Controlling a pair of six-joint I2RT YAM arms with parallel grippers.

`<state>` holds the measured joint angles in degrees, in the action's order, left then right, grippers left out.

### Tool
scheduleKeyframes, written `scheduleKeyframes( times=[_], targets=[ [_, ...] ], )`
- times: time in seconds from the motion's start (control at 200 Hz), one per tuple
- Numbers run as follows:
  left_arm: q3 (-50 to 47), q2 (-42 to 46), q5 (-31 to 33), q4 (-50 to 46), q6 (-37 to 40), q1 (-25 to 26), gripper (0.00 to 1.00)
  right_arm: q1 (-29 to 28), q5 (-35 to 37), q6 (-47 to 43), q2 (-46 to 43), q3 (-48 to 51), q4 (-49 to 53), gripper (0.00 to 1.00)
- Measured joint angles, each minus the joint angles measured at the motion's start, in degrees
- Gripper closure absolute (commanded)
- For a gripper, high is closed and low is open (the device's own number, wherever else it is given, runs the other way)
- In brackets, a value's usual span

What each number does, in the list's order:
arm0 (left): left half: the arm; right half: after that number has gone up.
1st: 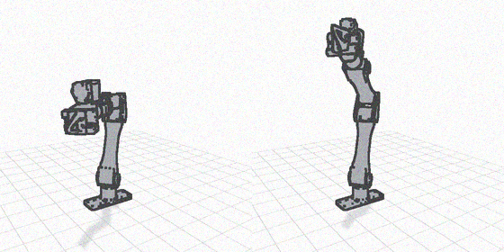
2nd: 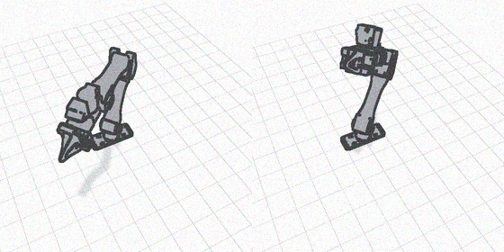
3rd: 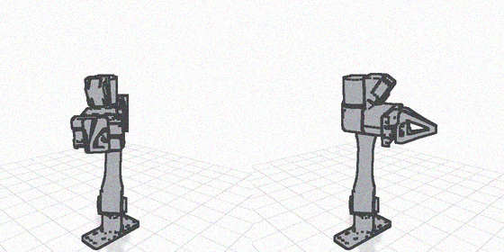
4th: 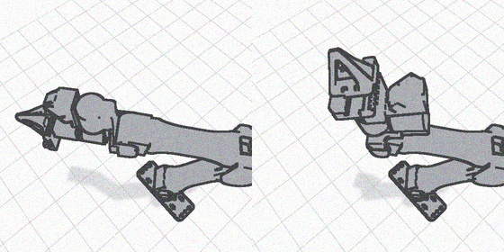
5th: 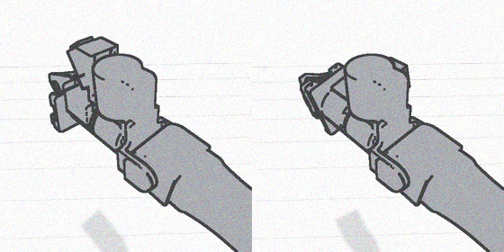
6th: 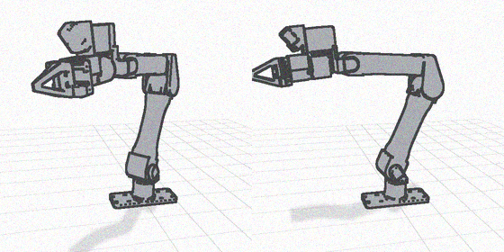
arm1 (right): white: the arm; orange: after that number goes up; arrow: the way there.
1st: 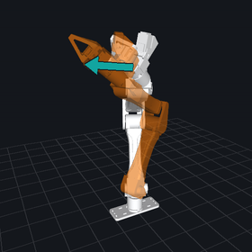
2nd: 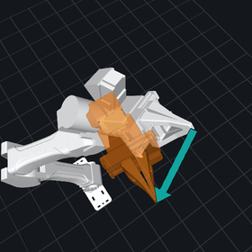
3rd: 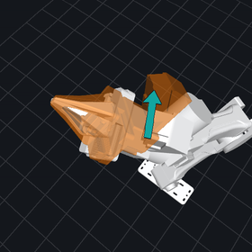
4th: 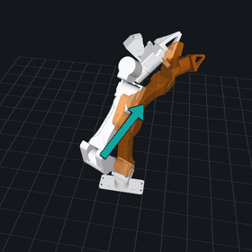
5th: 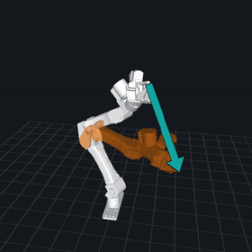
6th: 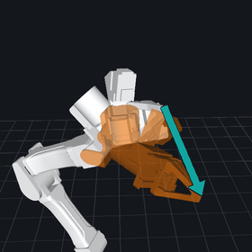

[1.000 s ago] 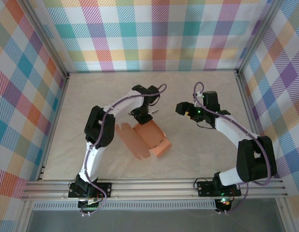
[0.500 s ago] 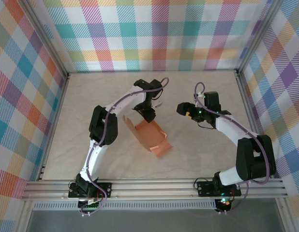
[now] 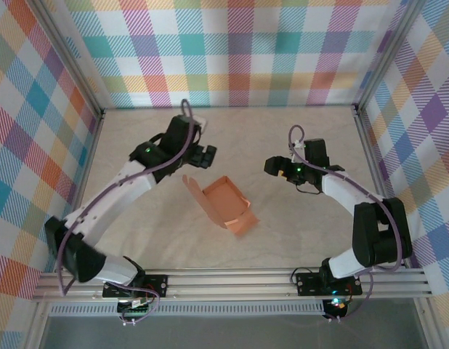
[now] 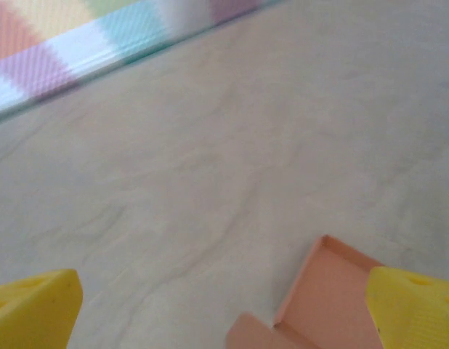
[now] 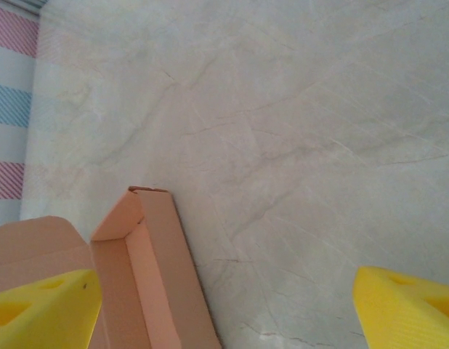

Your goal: Fold the paper box

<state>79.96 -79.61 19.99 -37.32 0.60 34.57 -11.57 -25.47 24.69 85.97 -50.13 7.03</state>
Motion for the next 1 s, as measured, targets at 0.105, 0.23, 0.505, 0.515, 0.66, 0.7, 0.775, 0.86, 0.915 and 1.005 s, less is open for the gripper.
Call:
scheduleKeyframes(
  times=[0.105, 0.23, 0.505, 0.515, 0.66, 0.7, 0.775, 0.86, 0.915, 1.005],
  targets=[
    [-9.92, 7.85, 2.16, 0.74, -8.74, -6.62, 0.0, -1.46, 1.73, -0.9, 2.91, -2.56, 2.01, 0.17],
    [-22.21, 15.82, 0.28, 1.03, -18.93, -16.63, 0.01, -4.28, 4.04, -1.84, 7.48, -6.54, 3.19, 0.28],
    [-42.49, 18.25, -15.19, 7.93, -35.52, -18.16, 0.49, -10.88, 7.02, -2.43, 19.3, -15.93, 5.11, 0.59],
    [-42.97, 17.9, -15.74, 8.41, -36.35, -17.92, 0.49, -11.23, 7.02, -2.6, 19.82, -16.33, 5.11, 0.59],
    [-43.54, 12.48, -19.56, 12.72, -40.41, -13.35, 0.58, -14.01, 7.06, -1.86, 24.15, -19.78, 5.16, 0.68],
    [-42.93, 10.75, -20.22, 14.01, -40.89, -12.26, 0.6, -14.56, 7.06, -1.49, 25.07, -20.61, 5.11, 0.7],
    [-41.48, 6.73, -21.24, 16.74, -41.88, -10.49, 0.62, -15.45, 6.84, -1.16, 26.69, -21.73, 4.96, 0.75],
    [-40.22, 2.27, -22.21, 20.2, -42.93, -8.7, 0.63, -15.78, 6.75, -0.79, 27.78, -22.03, 4.76, 0.8],
    [-39.32, -0.35, -22.71, 21.86, -43.25, -7.69, 0.65, -15.82, 6.43, -0.13, 28.5, -22.1, 4.63, 0.82],
    [-37.62, -4.61, -23.54, 24.06, -43.52, -6.34, 0.68, -16.13, 5.77, 0.31, 29.53, -22.1, 4.39, 0.85]
  ],
)
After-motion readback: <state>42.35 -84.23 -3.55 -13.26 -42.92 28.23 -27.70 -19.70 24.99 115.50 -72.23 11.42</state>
